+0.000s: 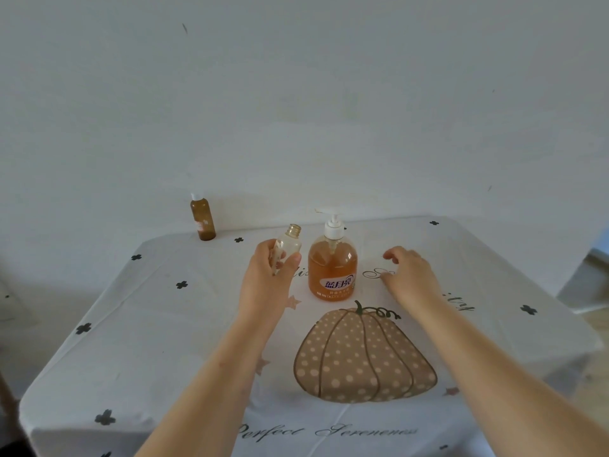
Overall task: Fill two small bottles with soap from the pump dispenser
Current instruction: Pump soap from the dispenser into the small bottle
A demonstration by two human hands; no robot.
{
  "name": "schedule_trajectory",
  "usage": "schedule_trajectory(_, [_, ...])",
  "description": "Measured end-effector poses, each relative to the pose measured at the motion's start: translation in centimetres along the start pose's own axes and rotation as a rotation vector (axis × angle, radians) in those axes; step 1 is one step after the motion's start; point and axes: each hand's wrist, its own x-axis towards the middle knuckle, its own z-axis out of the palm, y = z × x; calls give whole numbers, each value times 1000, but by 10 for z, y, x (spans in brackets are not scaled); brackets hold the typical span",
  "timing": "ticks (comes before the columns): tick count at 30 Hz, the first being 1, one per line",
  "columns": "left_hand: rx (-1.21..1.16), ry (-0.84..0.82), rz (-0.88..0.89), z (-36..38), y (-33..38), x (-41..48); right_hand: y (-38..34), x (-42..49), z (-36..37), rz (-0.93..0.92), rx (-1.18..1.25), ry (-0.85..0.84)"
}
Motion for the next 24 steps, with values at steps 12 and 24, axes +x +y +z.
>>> schedule_trajectory(12, [-1,-17,114,-4,12,9,-111,7,-53,-263,526,87])
schedule_trajectory(24, [170,24,233,-3,18,23,-144,41,-42,-146,438,-45])
